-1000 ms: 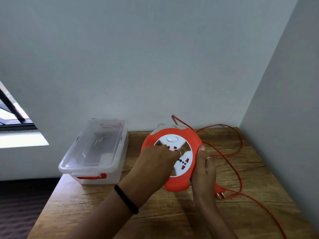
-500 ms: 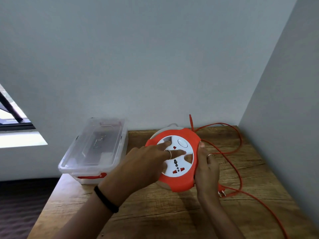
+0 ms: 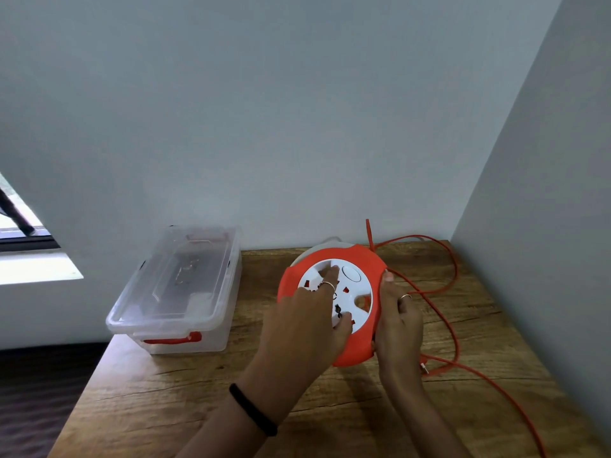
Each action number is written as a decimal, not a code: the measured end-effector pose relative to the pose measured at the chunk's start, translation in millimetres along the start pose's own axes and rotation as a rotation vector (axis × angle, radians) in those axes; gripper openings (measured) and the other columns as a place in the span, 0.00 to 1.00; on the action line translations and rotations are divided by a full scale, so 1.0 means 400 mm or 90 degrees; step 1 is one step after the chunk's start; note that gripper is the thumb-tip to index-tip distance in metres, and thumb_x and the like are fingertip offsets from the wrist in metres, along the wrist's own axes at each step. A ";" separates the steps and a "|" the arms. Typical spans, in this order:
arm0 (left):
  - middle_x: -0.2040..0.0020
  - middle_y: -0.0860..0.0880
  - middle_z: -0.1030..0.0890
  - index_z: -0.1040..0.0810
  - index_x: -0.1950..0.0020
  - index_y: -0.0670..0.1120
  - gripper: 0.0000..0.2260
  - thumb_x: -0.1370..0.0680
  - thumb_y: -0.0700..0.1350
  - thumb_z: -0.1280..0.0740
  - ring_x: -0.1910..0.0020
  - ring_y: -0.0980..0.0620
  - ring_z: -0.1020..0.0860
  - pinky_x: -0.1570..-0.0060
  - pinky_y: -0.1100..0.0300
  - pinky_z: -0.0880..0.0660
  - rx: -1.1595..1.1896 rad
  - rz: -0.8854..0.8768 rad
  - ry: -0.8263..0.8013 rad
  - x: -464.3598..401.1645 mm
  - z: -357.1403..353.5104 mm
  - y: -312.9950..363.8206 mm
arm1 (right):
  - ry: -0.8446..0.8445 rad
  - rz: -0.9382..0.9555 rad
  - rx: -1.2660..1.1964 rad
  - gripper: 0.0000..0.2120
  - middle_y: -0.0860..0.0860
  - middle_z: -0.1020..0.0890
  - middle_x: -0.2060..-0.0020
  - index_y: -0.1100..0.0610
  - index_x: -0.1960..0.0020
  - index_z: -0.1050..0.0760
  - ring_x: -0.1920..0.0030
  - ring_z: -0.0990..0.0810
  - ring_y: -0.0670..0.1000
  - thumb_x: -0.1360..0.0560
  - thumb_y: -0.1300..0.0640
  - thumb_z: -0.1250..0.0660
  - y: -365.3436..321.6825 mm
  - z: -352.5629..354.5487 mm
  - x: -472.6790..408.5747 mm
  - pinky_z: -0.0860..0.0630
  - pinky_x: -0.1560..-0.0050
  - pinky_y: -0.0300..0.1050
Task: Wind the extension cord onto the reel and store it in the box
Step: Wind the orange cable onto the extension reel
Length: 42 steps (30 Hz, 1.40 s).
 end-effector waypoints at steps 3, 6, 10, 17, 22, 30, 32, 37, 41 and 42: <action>0.34 0.52 0.24 0.47 0.22 0.50 0.31 0.21 0.58 0.40 0.47 0.55 0.20 0.53 0.66 0.24 0.095 0.046 -0.007 -0.012 -0.017 -0.025 | -0.001 0.007 -0.008 0.23 0.49 0.19 0.73 0.58 0.64 0.24 0.71 0.20 0.45 0.28 0.38 0.41 -0.009 -0.001 0.003 0.27 0.73 0.37; 0.35 0.51 0.22 0.38 0.25 0.47 0.31 0.23 0.61 0.39 0.47 0.54 0.20 0.52 0.63 0.21 0.150 0.097 -0.001 -0.022 -0.031 -0.045 | -0.009 0.036 -0.002 0.22 0.49 0.18 0.71 0.59 0.61 0.23 0.70 0.19 0.45 0.25 0.42 0.41 -0.021 -0.007 0.007 0.26 0.72 0.35; 0.33 0.51 0.25 0.37 0.25 0.49 0.33 0.25 0.64 0.38 0.40 0.52 0.23 0.46 0.59 0.23 0.142 0.148 0.024 -0.024 -0.032 -0.053 | -0.007 0.058 0.005 0.21 0.47 0.19 0.72 0.57 0.64 0.24 0.71 0.20 0.43 0.26 0.40 0.41 -0.026 -0.012 0.018 0.27 0.72 0.33; 0.37 0.47 0.21 0.31 0.29 0.46 0.29 0.26 0.60 0.33 0.50 0.49 0.19 0.53 0.55 0.19 0.168 0.164 0.005 -0.035 -0.020 -0.045 | -0.006 0.041 -0.019 0.20 0.45 0.20 0.73 0.59 0.59 0.24 0.72 0.21 0.41 0.24 0.43 0.43 -0.022 -0.011 0.025 0.28 0.74 0.32; 0.34 0.48 0.23 0.33 0.27 0.48 0.28 0.24 0.57 0.34 0.40 0.49 0.23 0.44 0.56 0.25 0.042 0.044 -0.031 -0.046 0.007 -0.005 | -0.005 0.072 -0.003 0.22 0.46 0.20 0.72 0.60 0.60 0.24 0.72 0.22 0.40 0.24 0.43 0.44 -0.042 -0.013 0.012 0.30 0.74 0.31; 0.31 0.41 0.29 0.41 0.24 0.56 0.26 0.20 0.43 0.39 0.38 0.44 0.25 0.48 0.55 0.26 -0.202 -0.149 -0.155 -0.046 -0.021 0.017 | -0.054 0.007 -0.022 0.21 0.46 0.20 0.76 0.58 0.62 0.24 0.74 0.21 0.41 0.21 0.46 0.44 -0.018 -0.034 0.013 0.29 0.76 0.32; 0.28 0.38 0.35 0.44 0.24 0.60 0.28 0.20 0.40 0.40 0.38 0.41 0.26 0.49 0.53 0.25 -0.249 -0.208 -0.187 -0.039 -0.032 0.017 | -0.055 -0.014 -0.036 0.22 0.48 0.19 0.74 0.60 0.61 0.22 0.72 0.20 0.43 0.21 0.45 0.43 -0.008 -0.033 0.011 0.26 0.74 0.34; 0.23 0.39 0.46 0.47 0.26 0.68 0.26 0.18 0.48 0.41 0.27 0.41 0.37 0.35 0.47 0.31 -0.315 -0.339 -0.203 -0.027 -0.040 0.013 | -0.071 -0.020 -0.039 0.24 0.48 0.21 0.75 0.61 0.64 0.25 0.74 0.22 0.44 0.22 0.44 0.43 -0.004 -0.038 0.019 0.27 0.74 0.35; 0.22 0.42 0.47 0.46 0.26 0.68 0.27 0.19 0.47 0.40 0.26 0.41 0.39 0.36 0.47 0.30 -0.301 -0.340 -0.213 -0.020 -0.036 0.007 | -0.059 -0.007 -0.024 0.22 0.46 0.22 0.76 0.59 0.64 0.24 0.75 0.24 0.41 0.21 0.45 0.42 -0.012 -0.034 0.021 0.29 0.74 0.32; 0.22 0.43 0.47 0.47 0.26 0.68 0.28 0.19 0.46 0.39 0.25 0.41 0.39 0.37 0.46 0.28 -0.279 -0.326 -0.220 -0.020 -0.037 -0.002 | -0.058 0.011 -0.009 0.21 0.45 0.23 0.78 0.58 0.67 0.26 0.76 0.25 0.41 0.21 0.46 0.42 -0.021 -0.032 0.017 0.30 0.75 0.32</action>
Point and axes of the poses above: each hand's wrist, its own x-axis away from the middle knuckle, its own z-axis out of the back of the hand, y = z × x, the point moved 10 cm from there along -x, towards the middle knuckle
